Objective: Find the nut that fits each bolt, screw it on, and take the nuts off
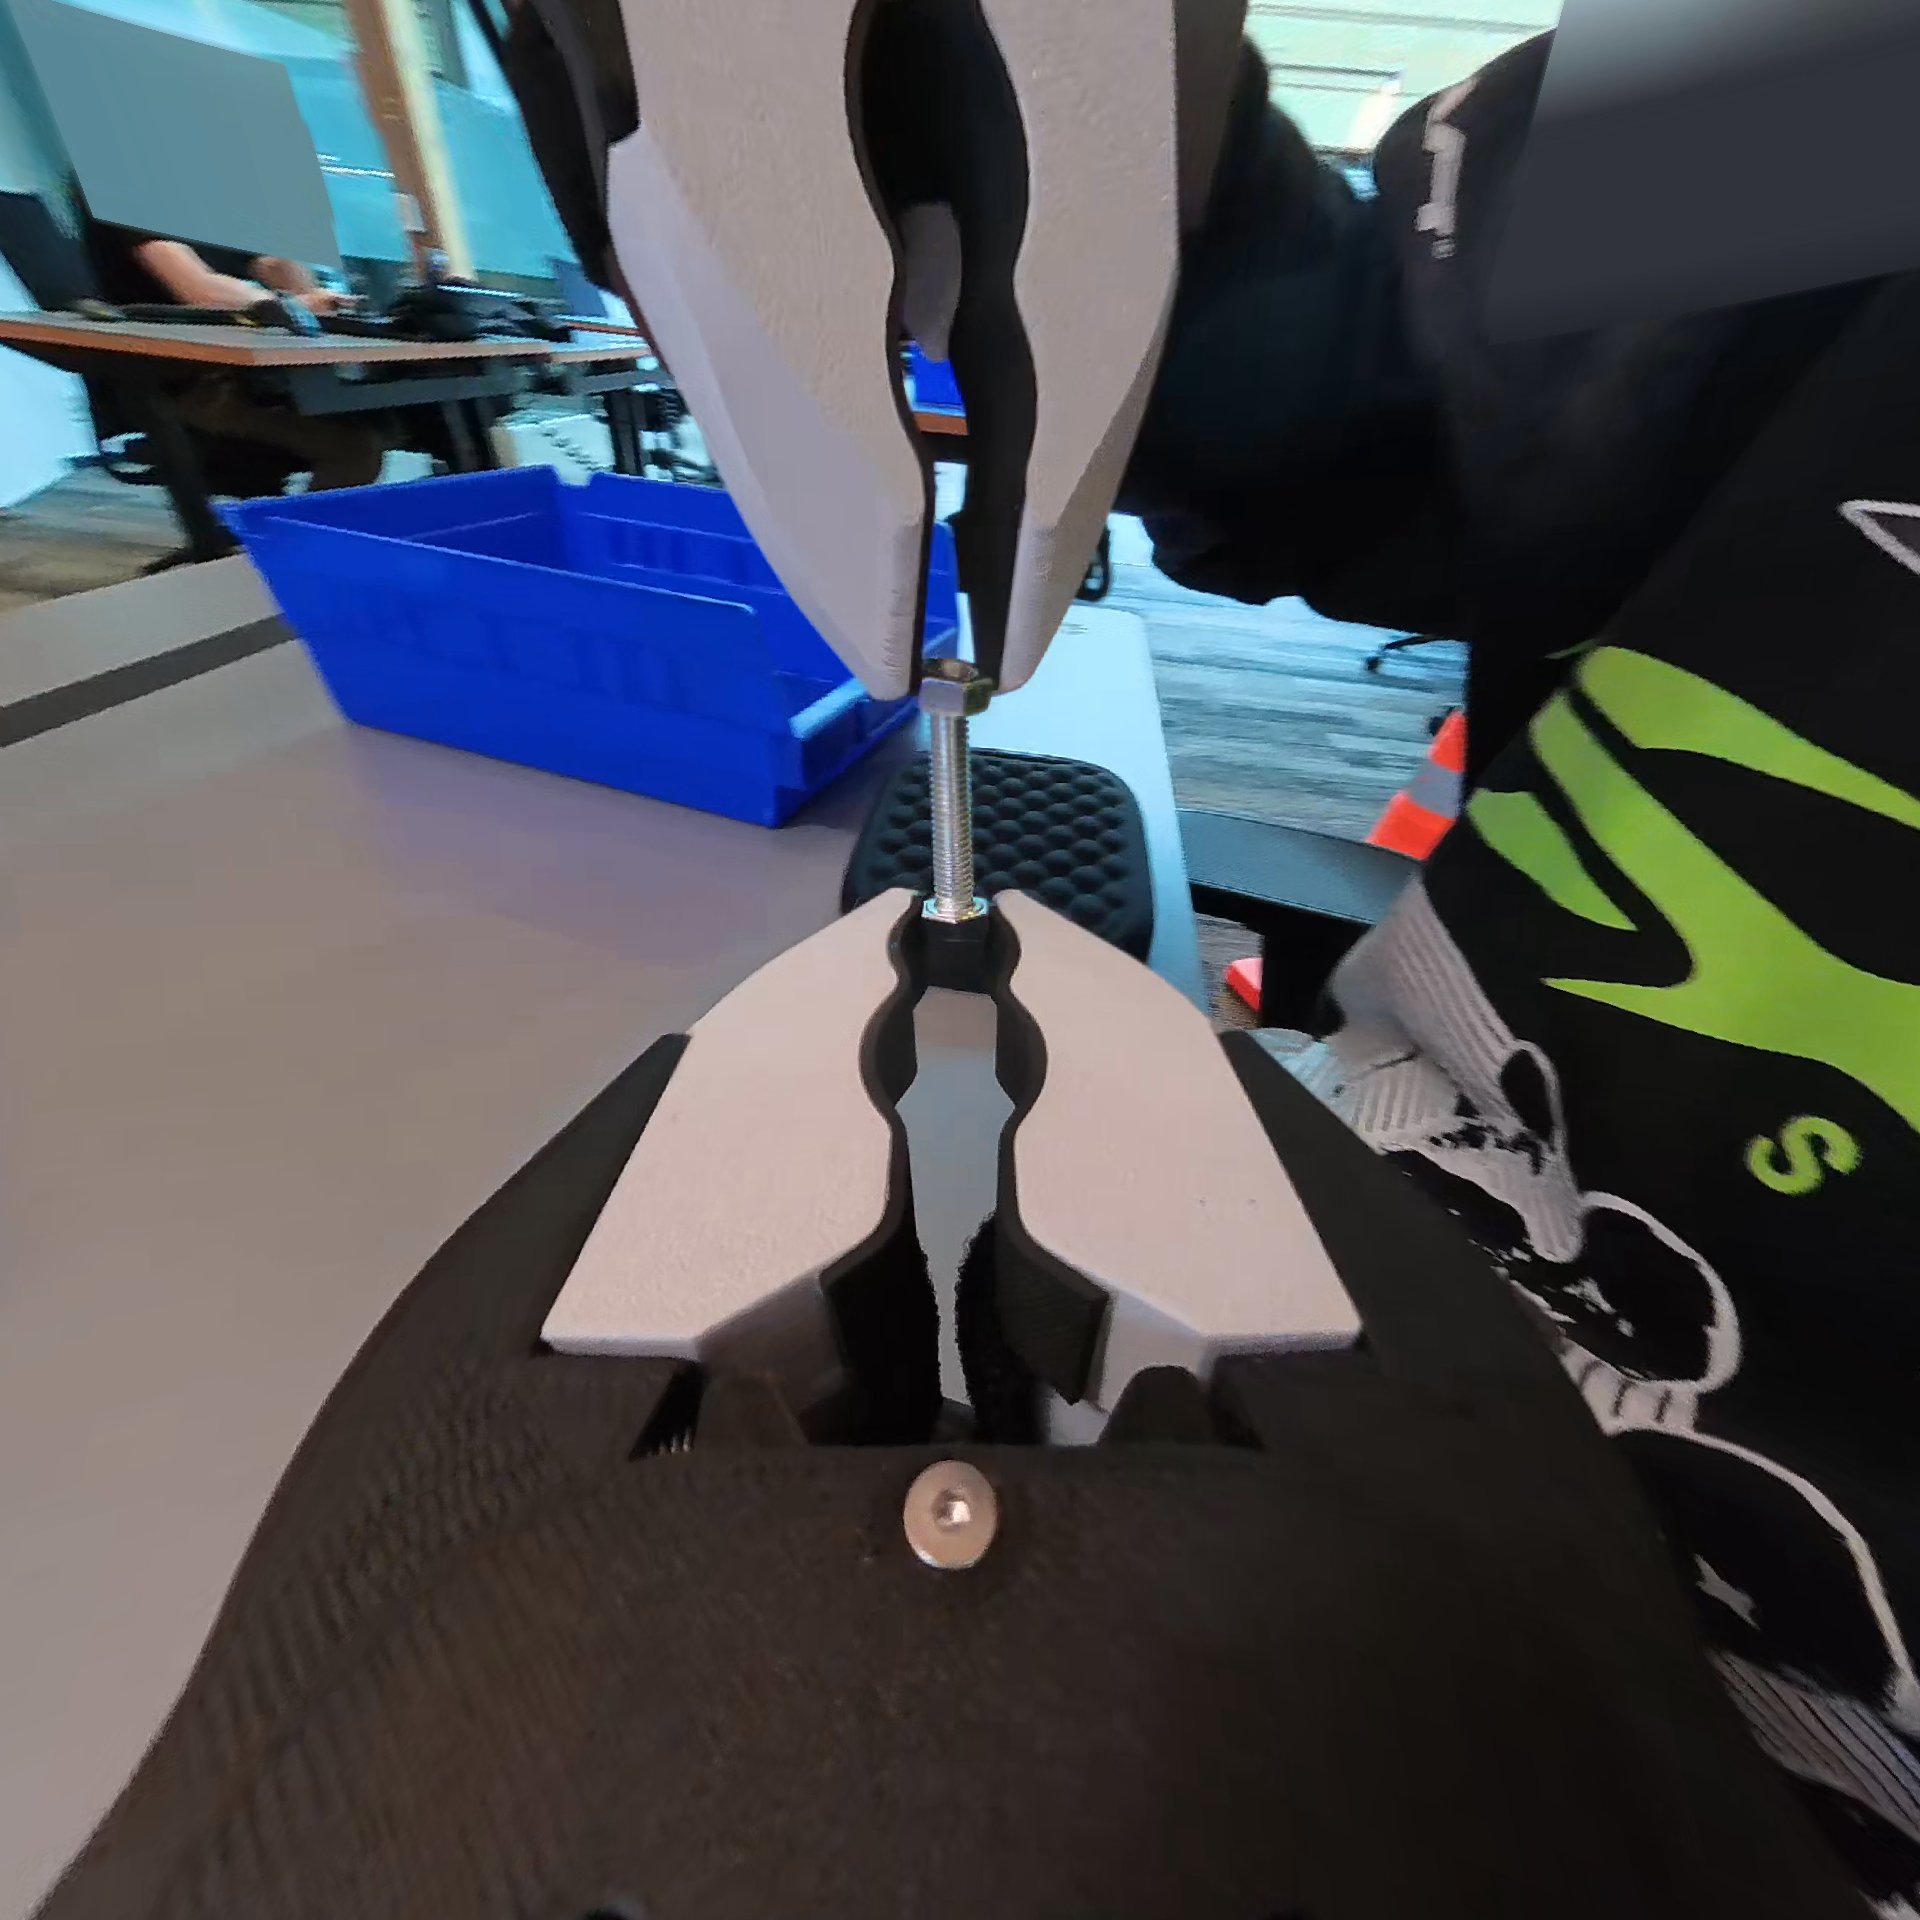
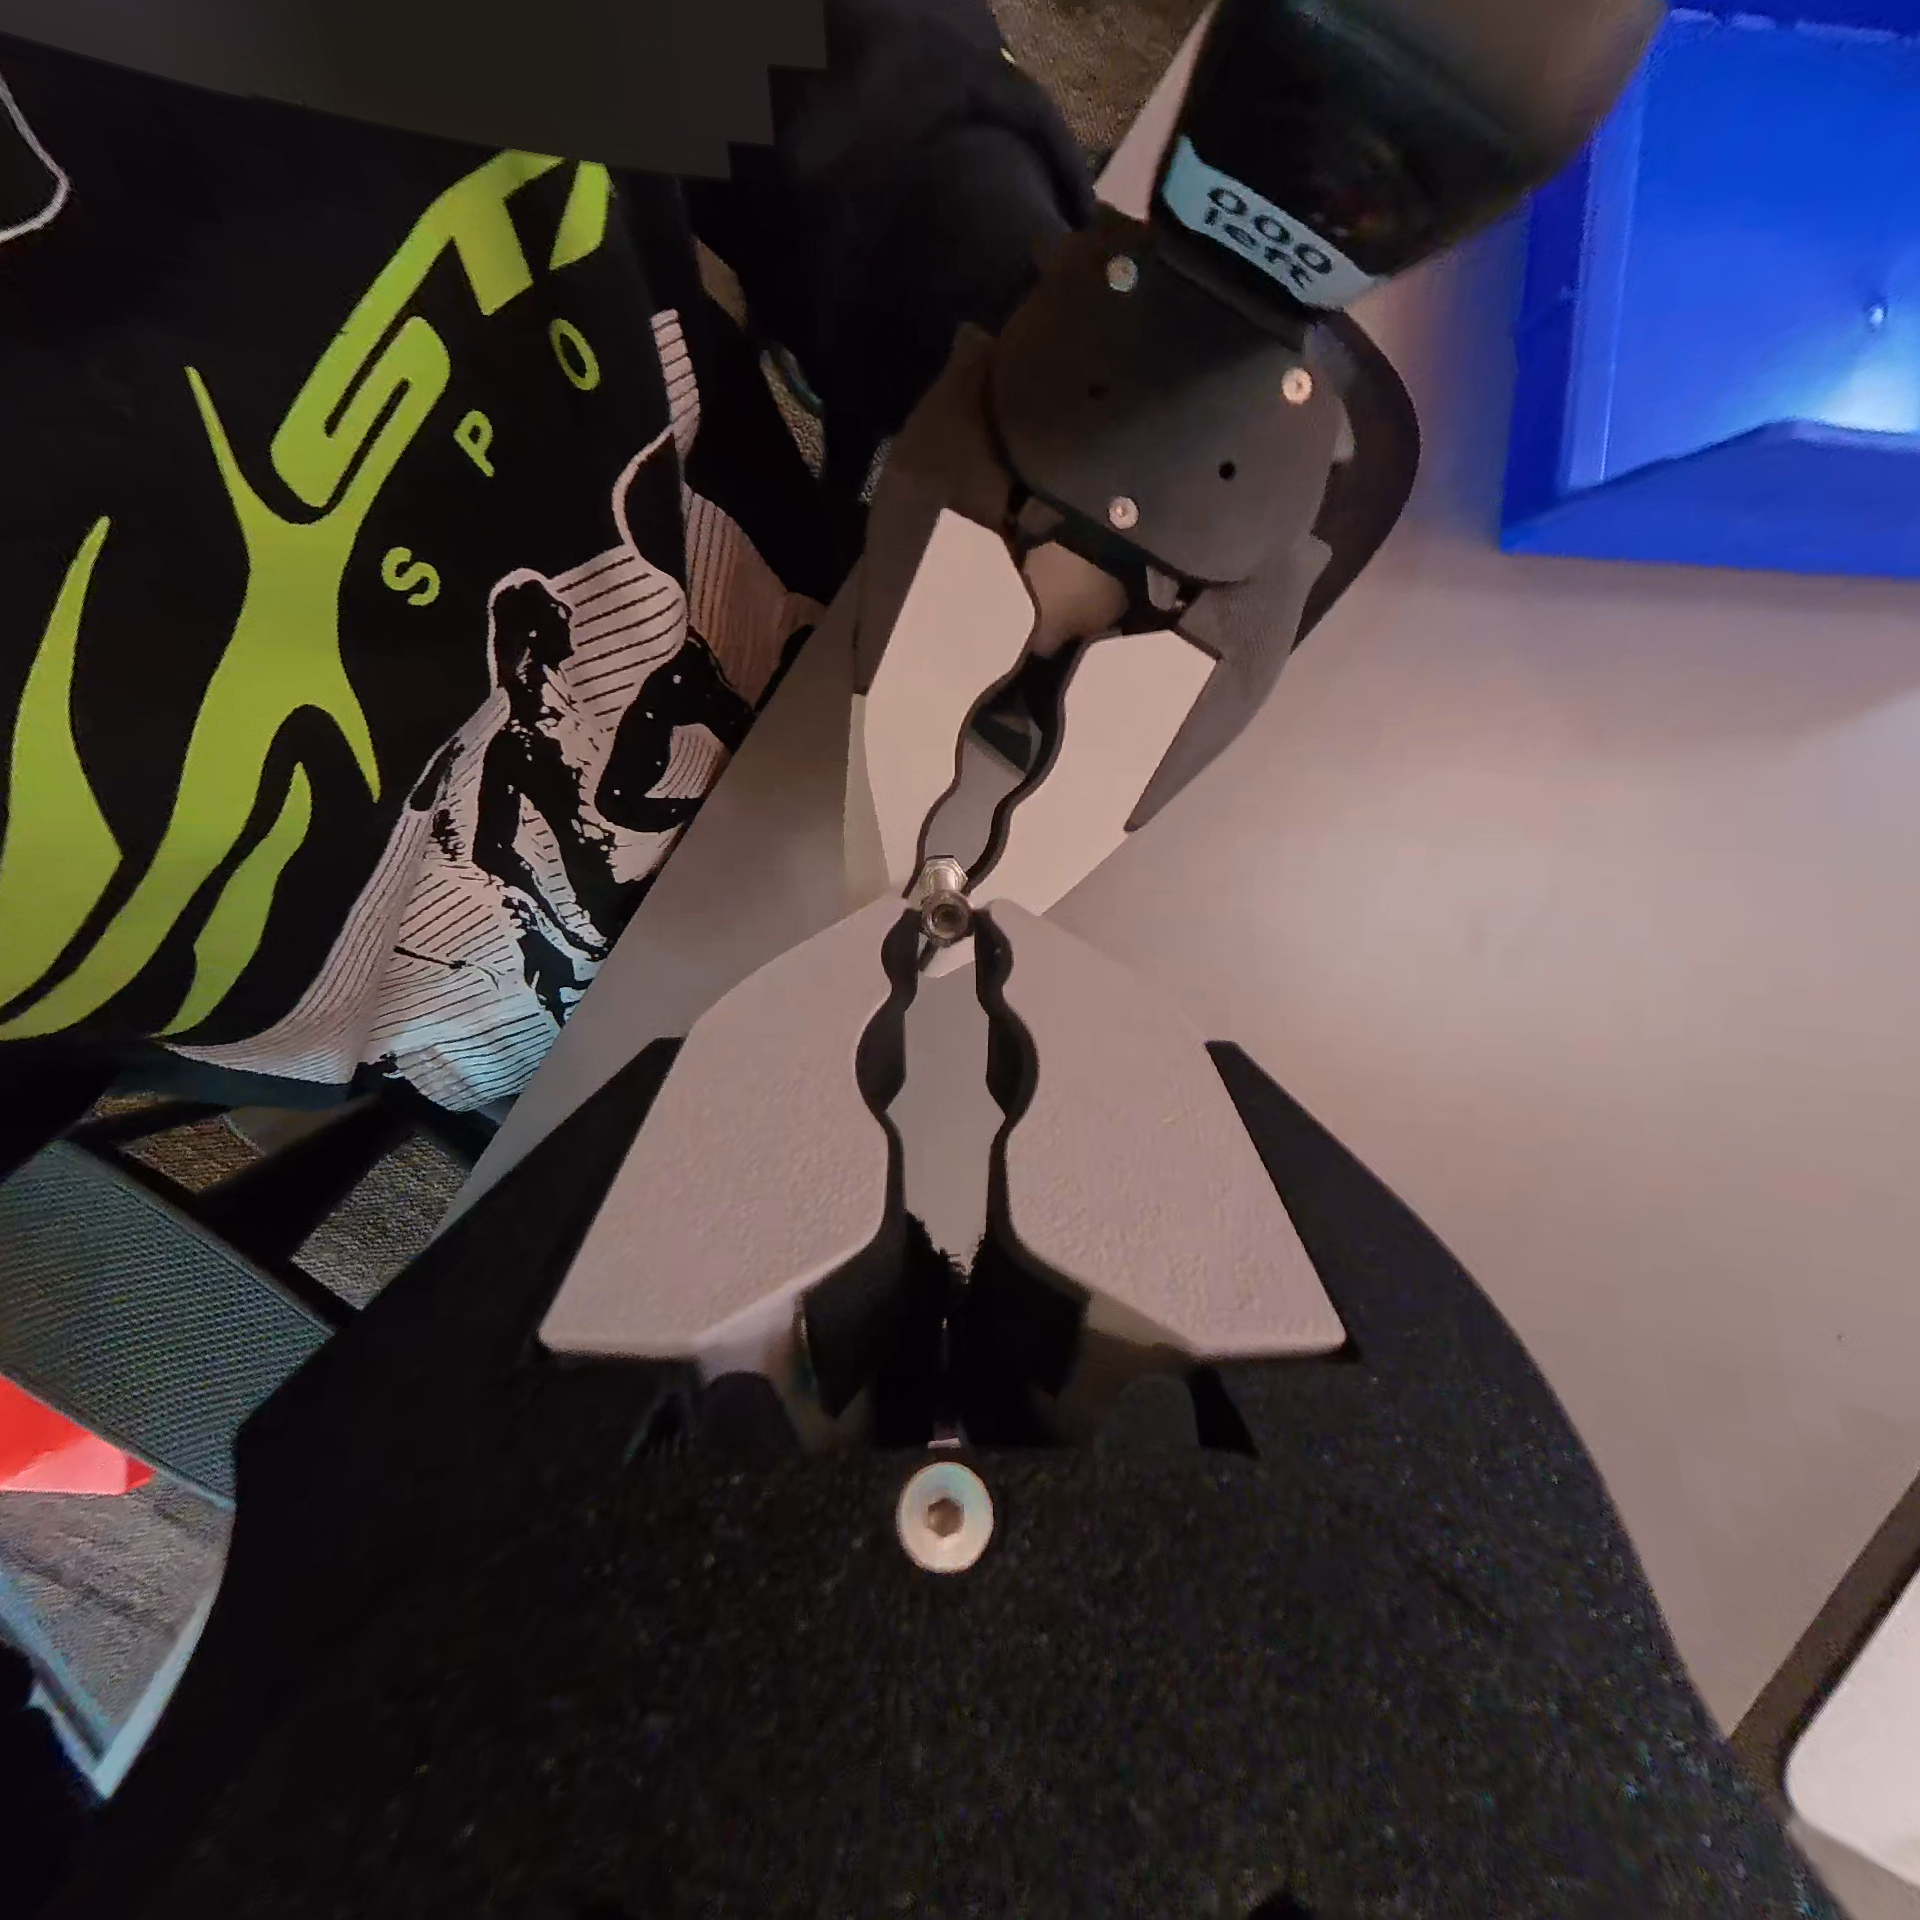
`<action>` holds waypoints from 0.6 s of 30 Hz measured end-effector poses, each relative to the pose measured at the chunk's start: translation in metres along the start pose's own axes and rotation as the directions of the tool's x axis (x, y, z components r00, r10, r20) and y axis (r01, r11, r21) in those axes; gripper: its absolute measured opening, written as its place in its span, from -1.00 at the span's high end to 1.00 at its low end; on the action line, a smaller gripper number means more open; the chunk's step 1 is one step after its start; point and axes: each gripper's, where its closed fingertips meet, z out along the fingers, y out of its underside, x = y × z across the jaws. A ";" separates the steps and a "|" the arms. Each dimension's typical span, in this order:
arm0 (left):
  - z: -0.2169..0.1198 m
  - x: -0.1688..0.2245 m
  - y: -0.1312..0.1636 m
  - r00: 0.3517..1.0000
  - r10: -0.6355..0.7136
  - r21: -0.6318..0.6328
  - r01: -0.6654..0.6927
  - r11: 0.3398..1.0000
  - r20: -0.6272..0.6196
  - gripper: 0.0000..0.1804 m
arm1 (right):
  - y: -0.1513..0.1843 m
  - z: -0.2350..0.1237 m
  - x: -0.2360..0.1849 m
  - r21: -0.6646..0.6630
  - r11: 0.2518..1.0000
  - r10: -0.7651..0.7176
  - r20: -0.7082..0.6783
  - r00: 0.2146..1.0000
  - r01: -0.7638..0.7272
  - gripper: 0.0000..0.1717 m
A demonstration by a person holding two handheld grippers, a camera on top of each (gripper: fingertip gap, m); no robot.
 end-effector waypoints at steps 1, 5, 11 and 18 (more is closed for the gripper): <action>0.000 -0.001 0.000 1.000 0.004 0.002 -0.004 1.000 0.016 0.89 | 0.001 0.000 0.001 -0.004 1.000 0.018 -0.005 1.000 -0.018 0.88; -0.001 -0.010 -0.003 0.995 0.006 0.029 -0.009 1.000 0.095 0.89 | 0.001 -0.003 0.007 0.006 0.996 0.084 -0.048 0.995 -0.084 0.88; -0.006 -0.014 -0.013 0.989 0.006 0.106 -0.022 0.994 0.147 0.89 | -0.008 -0.006 0.014 0.080 0.990 0.120 -0.075 0.990 -0.114 0.88; -0.010 -0.020 -0.015 0.974 0.027 0.123 -0.057 0.991 0.227 0.89 | -0.010 -0.007 0.020 0.117 0.980 0.174 -0.085 0.981 -0.163 0.88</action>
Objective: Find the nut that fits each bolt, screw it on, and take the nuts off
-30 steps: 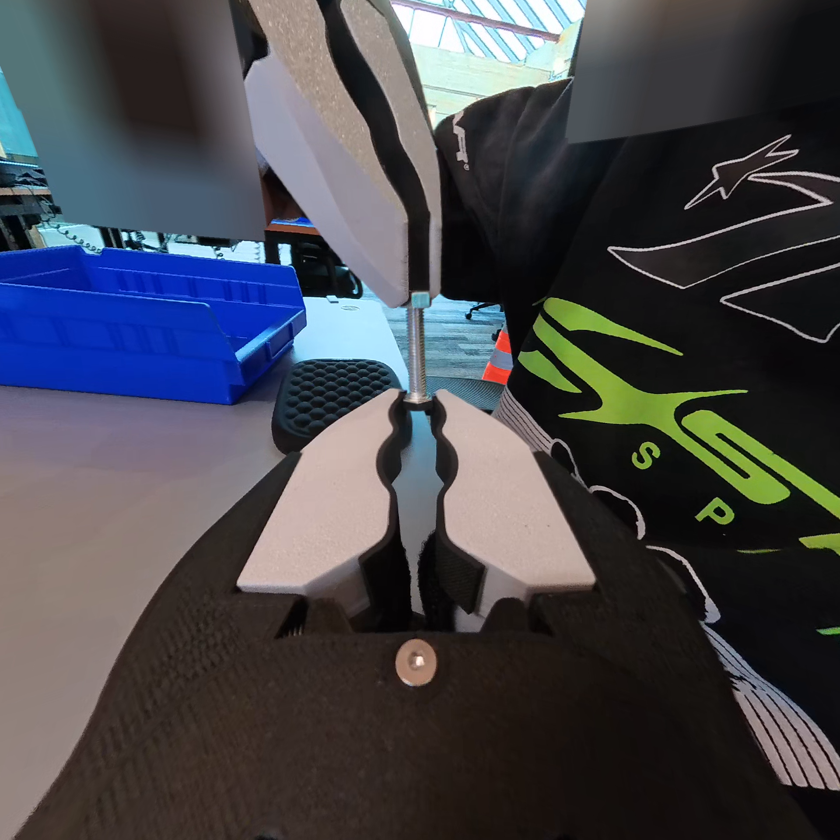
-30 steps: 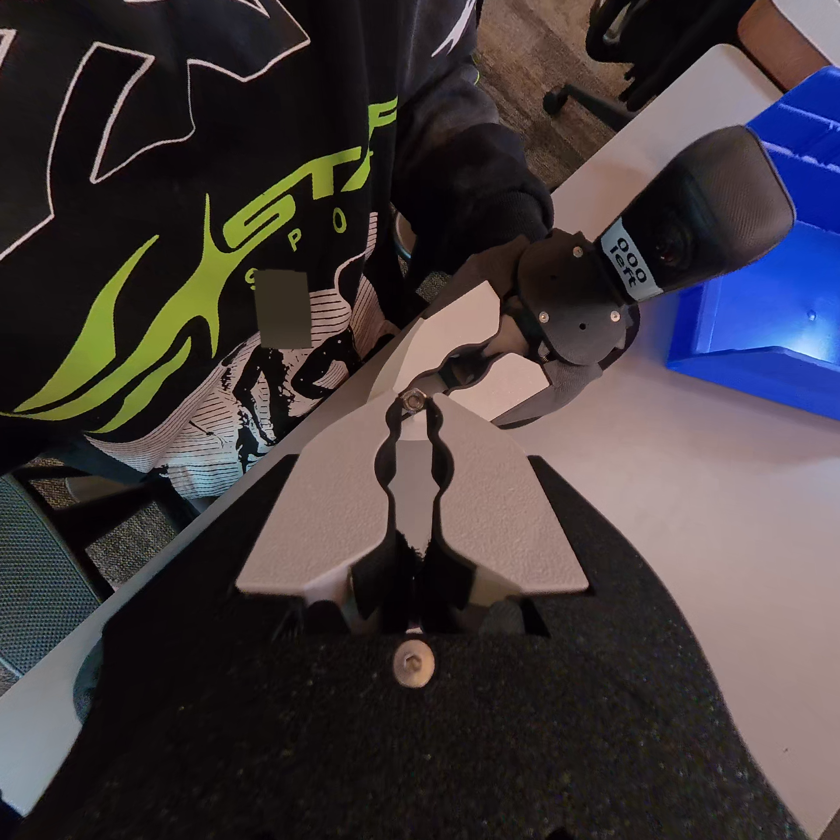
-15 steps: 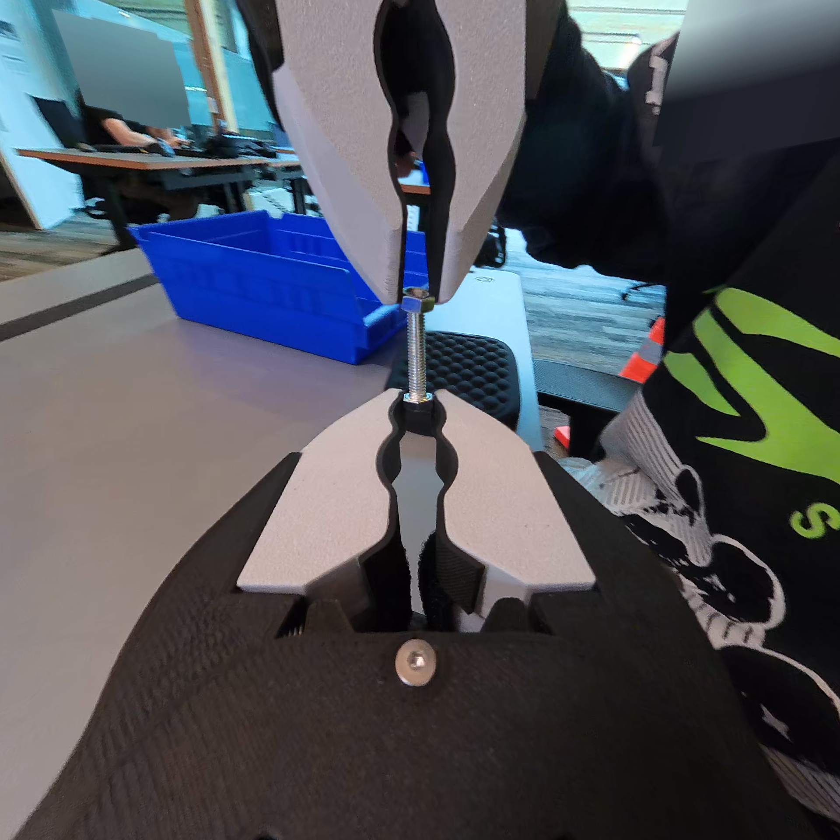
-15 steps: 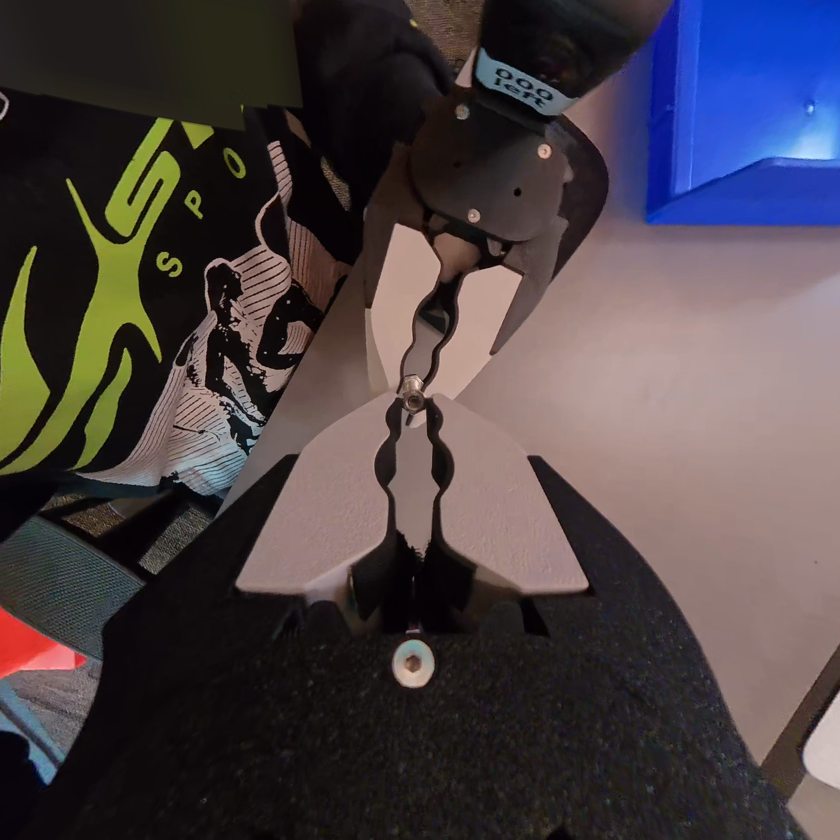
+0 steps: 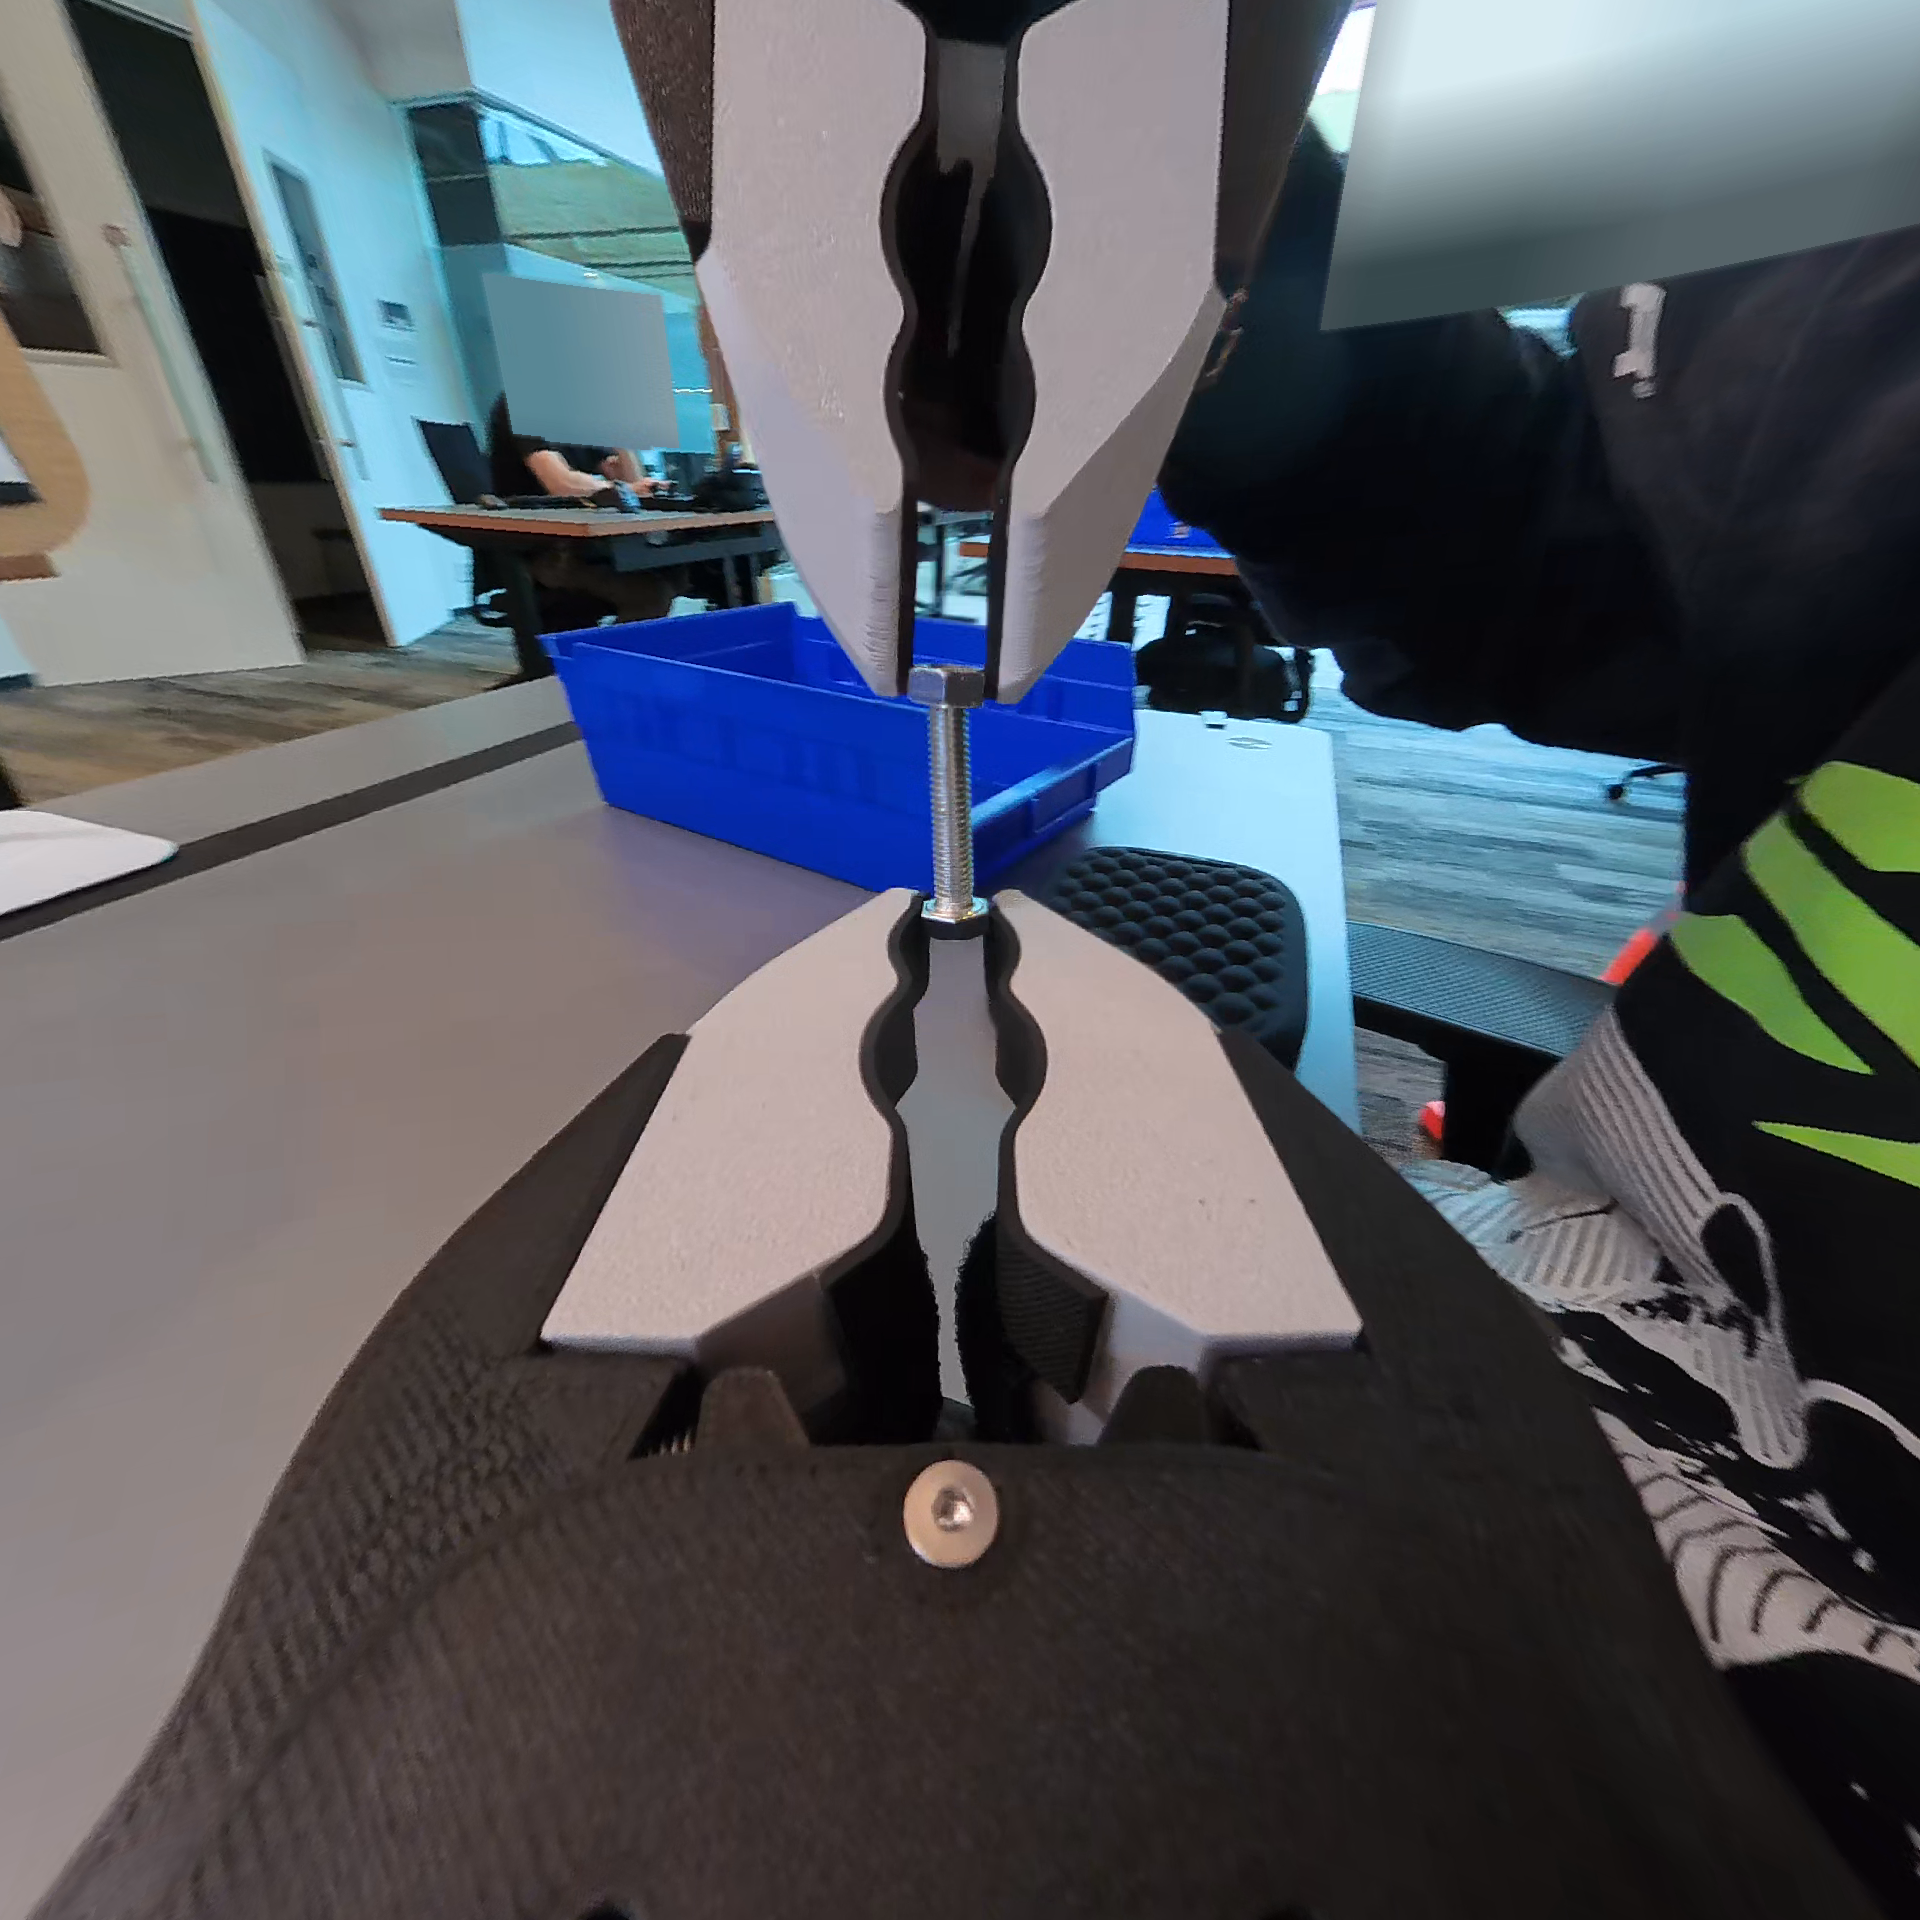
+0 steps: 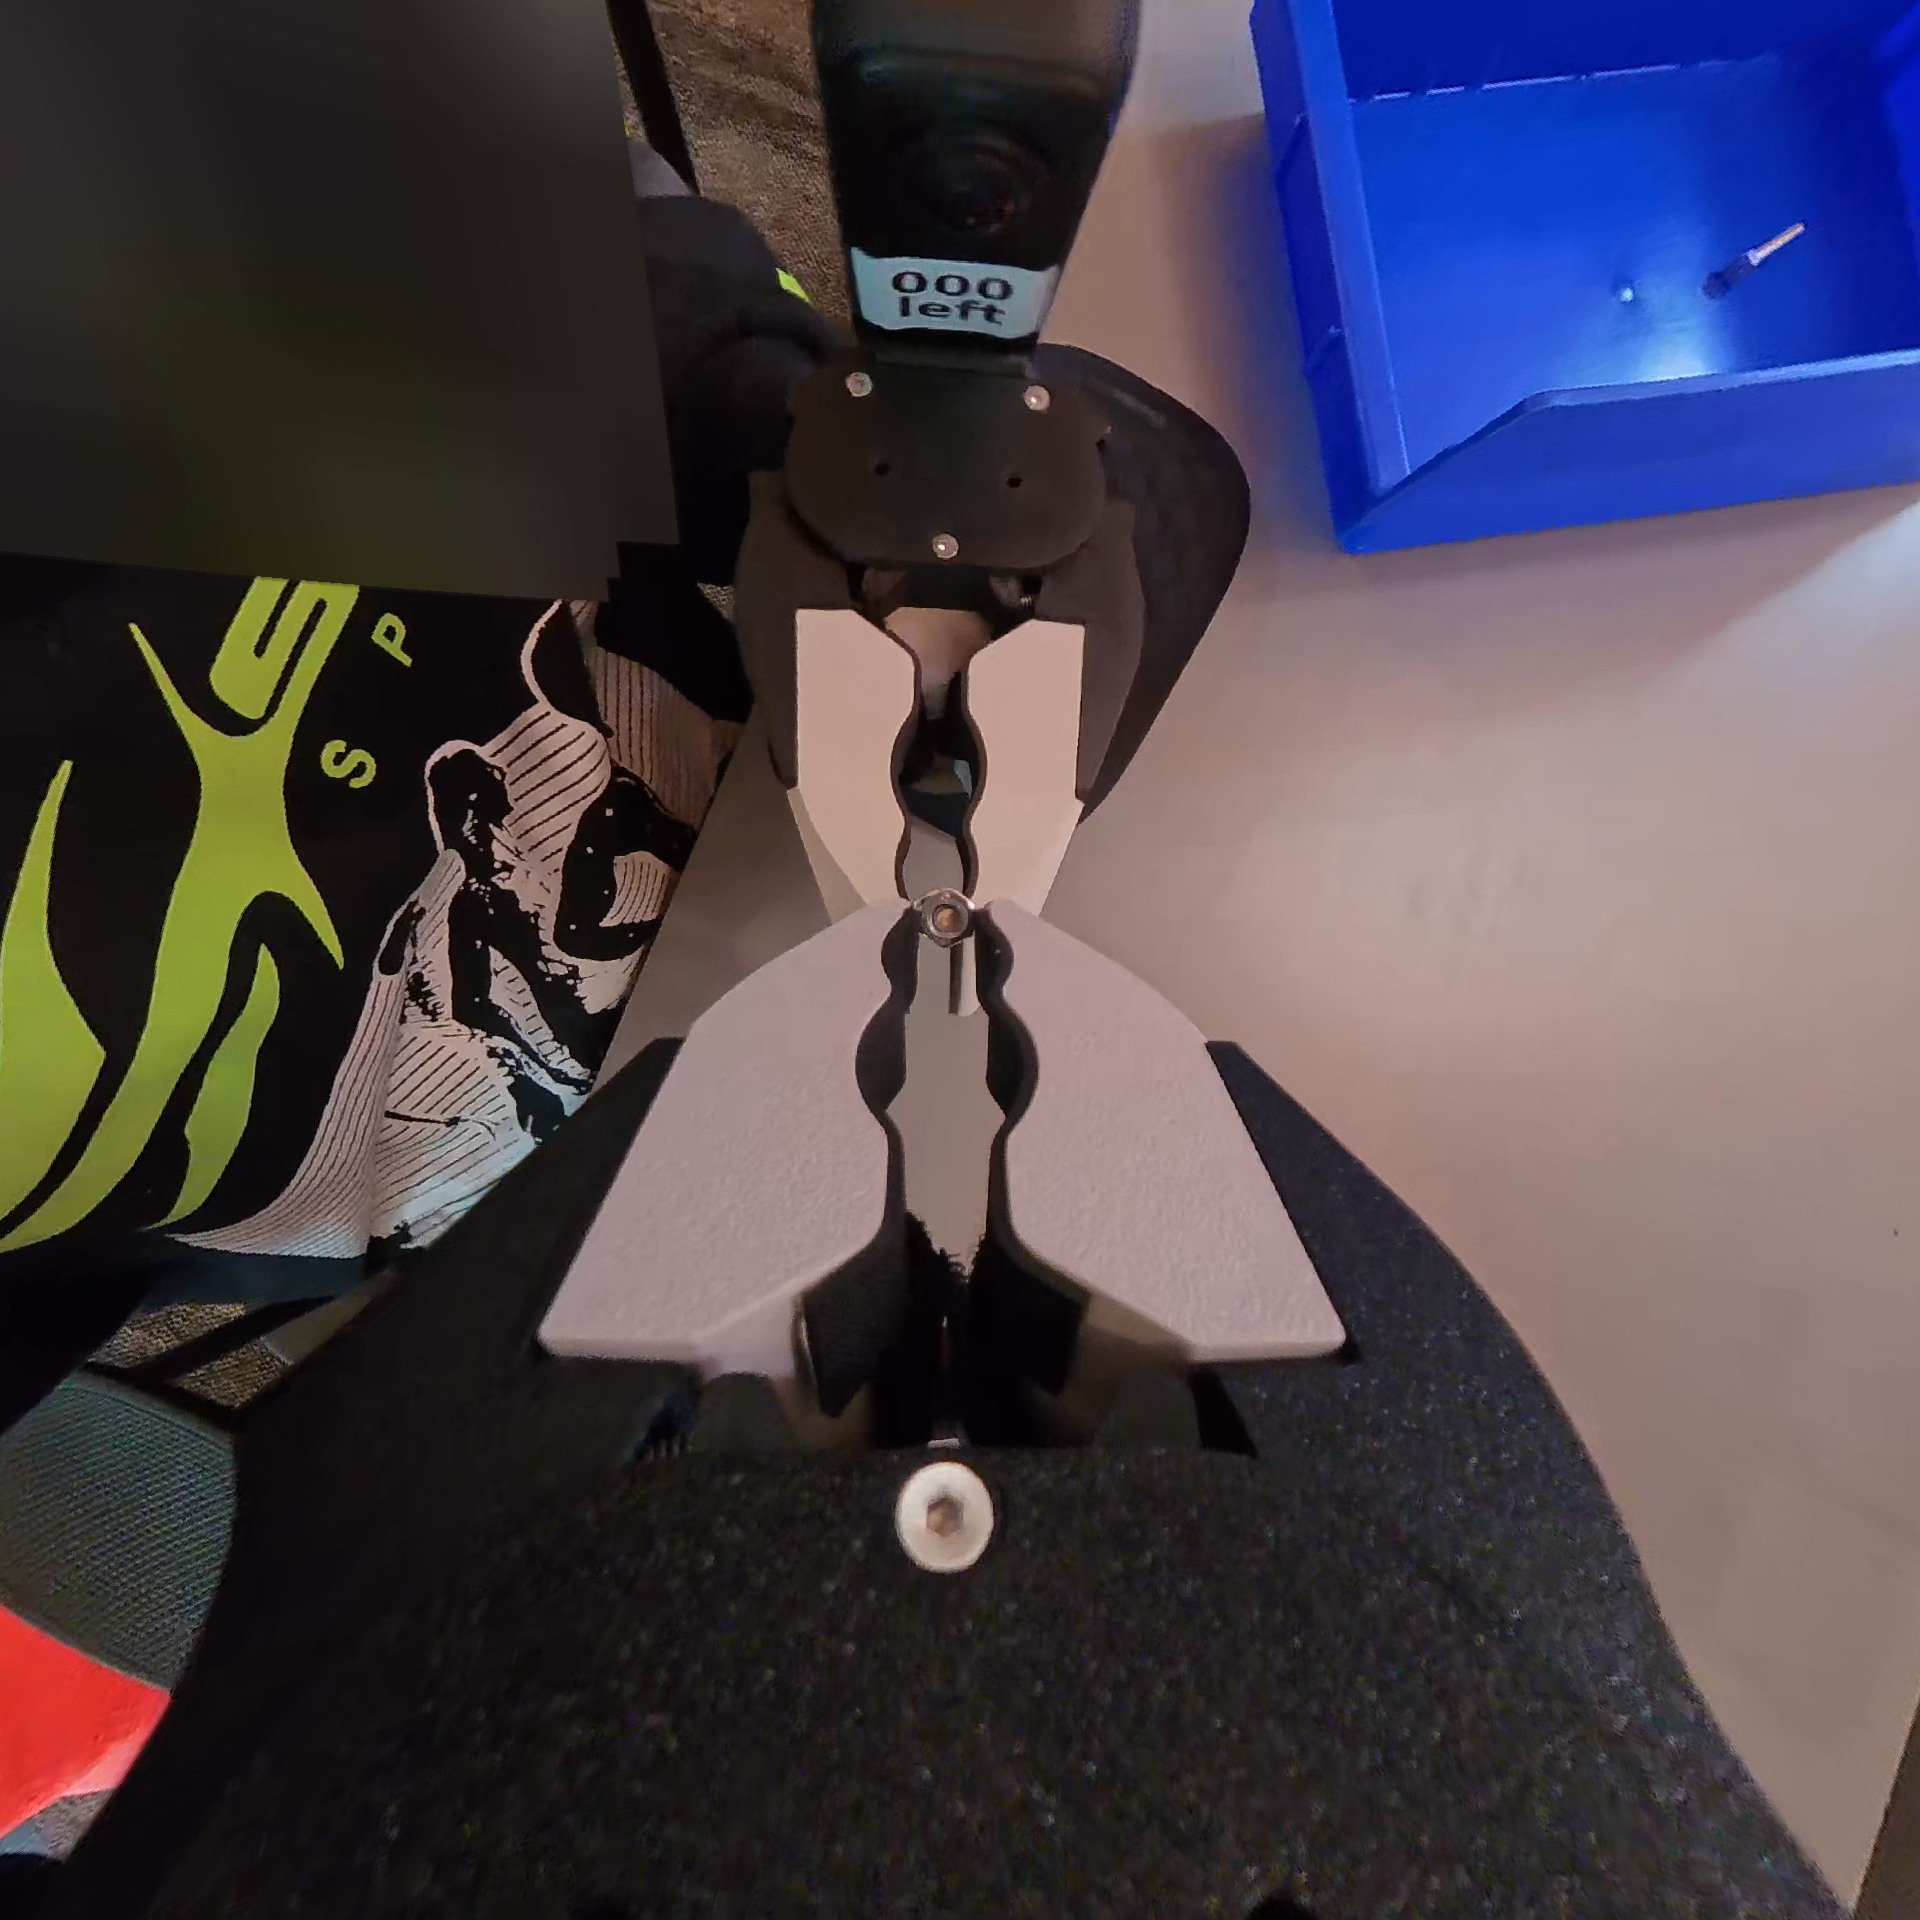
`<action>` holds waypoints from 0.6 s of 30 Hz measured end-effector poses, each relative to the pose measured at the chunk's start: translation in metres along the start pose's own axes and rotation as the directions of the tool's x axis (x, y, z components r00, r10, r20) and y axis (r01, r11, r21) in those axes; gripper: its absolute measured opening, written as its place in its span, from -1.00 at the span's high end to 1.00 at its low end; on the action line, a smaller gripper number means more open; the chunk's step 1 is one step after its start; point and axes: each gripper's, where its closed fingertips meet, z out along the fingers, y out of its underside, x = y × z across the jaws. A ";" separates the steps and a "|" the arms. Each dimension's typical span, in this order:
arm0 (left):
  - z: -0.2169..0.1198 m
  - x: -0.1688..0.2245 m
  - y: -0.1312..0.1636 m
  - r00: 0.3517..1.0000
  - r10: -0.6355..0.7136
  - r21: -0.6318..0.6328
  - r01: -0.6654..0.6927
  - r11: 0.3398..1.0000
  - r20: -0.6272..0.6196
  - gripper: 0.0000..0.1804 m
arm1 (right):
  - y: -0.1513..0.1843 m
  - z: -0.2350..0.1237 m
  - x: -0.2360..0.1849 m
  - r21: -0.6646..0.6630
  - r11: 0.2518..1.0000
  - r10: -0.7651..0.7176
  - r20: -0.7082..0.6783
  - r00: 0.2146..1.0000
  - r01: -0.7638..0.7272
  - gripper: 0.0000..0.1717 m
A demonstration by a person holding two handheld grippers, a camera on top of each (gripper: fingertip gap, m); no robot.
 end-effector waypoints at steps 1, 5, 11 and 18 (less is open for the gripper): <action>0.000 -0.001 0.001 1.000 0.005 -0.006 -0.005 1.000 0.016 0.89 | 0.000 0.000 0.001 -0.008 1.000 0.010 -0.007 1.000 -0.010 0.88; 0.002 -0.008 0.006 0.996 0.038 -0.054 -0.034 0.998 0.085 0.89 | 0.006 0.002 0.005 -0.057 0.997 0.058 -0.039 0.998 -0.060 0.88; 0.001 -0.017 0.006 0.986 0.046 -0.062 -0.037 0.997 0.159 0.89 | 0.009 0.001 0.012 -0.080 0.987 0.131 -0.098 0.987 -0.139 0.88; 0.001 -0.017 0.006 0.987 0.039 -0.053 -0.031 0.998 0.158 0.89 | 0.008 0.002 0.013 -0.090 0.986 0.129 -0.115 0.985 -0.139 0.88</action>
